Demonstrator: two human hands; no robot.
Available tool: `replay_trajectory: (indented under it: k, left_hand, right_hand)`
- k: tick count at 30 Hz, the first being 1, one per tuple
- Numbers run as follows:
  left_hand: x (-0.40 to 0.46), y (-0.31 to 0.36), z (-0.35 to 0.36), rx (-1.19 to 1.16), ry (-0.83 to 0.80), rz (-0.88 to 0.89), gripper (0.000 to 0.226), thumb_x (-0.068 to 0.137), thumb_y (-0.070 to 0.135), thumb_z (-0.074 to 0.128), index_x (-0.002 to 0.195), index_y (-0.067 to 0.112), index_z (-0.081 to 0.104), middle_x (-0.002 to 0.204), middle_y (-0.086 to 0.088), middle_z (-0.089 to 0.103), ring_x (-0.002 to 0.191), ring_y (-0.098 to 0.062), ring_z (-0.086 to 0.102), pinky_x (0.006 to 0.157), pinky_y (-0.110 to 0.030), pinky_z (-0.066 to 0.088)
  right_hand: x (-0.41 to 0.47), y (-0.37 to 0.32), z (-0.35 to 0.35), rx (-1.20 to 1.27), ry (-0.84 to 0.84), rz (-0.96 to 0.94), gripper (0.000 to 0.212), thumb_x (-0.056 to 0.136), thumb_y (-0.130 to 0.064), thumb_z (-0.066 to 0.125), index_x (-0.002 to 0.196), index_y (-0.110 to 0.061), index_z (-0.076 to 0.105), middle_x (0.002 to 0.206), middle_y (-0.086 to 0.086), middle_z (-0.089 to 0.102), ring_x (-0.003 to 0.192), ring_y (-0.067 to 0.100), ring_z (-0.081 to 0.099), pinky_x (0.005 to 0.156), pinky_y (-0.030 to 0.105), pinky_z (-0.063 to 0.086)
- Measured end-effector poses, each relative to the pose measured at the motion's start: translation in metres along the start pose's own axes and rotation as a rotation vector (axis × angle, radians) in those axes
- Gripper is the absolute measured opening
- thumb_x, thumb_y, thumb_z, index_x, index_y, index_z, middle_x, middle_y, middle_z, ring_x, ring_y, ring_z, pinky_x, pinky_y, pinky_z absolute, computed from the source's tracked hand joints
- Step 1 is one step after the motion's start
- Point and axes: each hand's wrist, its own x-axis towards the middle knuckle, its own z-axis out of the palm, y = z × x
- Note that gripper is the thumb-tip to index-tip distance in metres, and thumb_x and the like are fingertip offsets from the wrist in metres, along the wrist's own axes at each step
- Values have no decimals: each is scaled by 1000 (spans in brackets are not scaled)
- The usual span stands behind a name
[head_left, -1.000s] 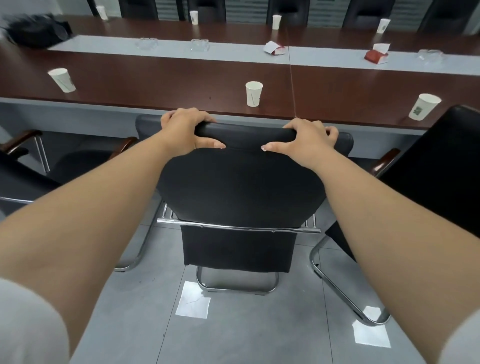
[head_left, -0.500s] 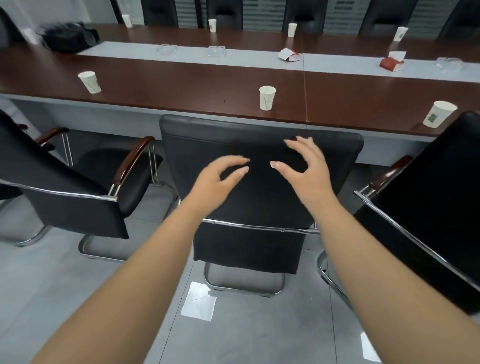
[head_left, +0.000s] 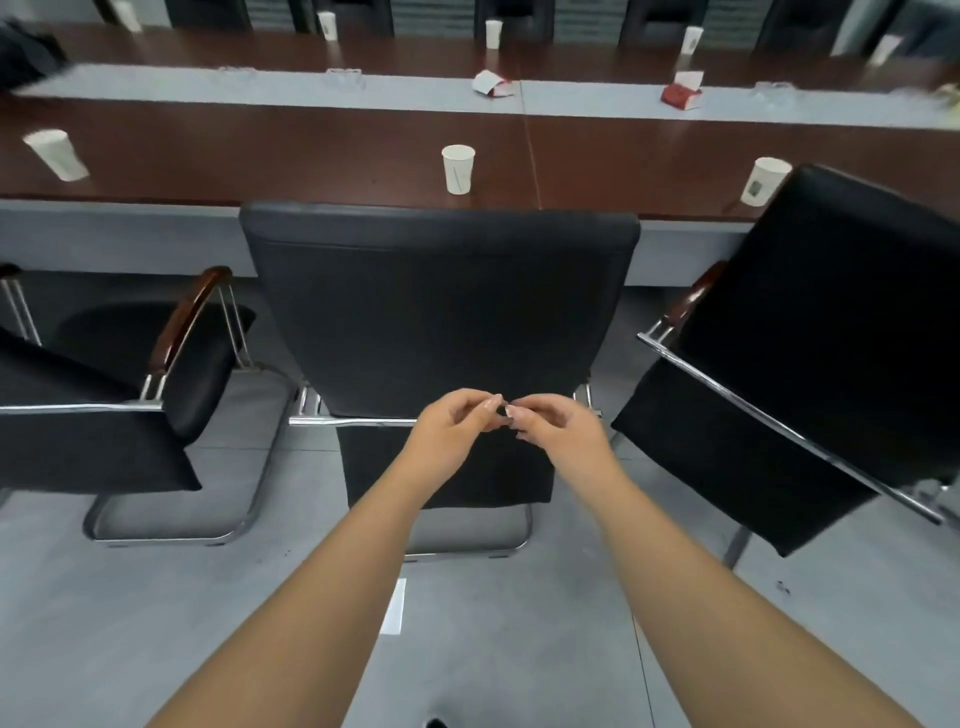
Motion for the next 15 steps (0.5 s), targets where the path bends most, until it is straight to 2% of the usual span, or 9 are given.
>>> replay_trajectory:
  k: [7,10,15]
  left_hand:
    - [-15,14,57,9,-53,21,13,94,25,50,89,26,63,86,5,68,91,-12,65,93,-32,49]
    - [-27,23,102,30,-72,12,13,94,27,51,89,29,63,89,4,69,92,-12,64,92,-30,49]
    - [-52,38,199,-37,-61,6,14,93,23,52,86,26,64,87,2,68,83,-5,65,86,-22,50]
  right_hand:
    - [-30,1,-61,57,58,-31,13,89,-11,60,98,-5,67,80,-5,64,74,4,60,63,8,50]
    - [-48,11,-106,114,84,-26,13,88,-11,60,97,-4,66,76,-5,63,69,3,59,62,7,49]
    - [-85,44,-194,127,92,-4,4,86,-13,65,87,-11,67,76,-1,65,71,8,60,69,16,49]
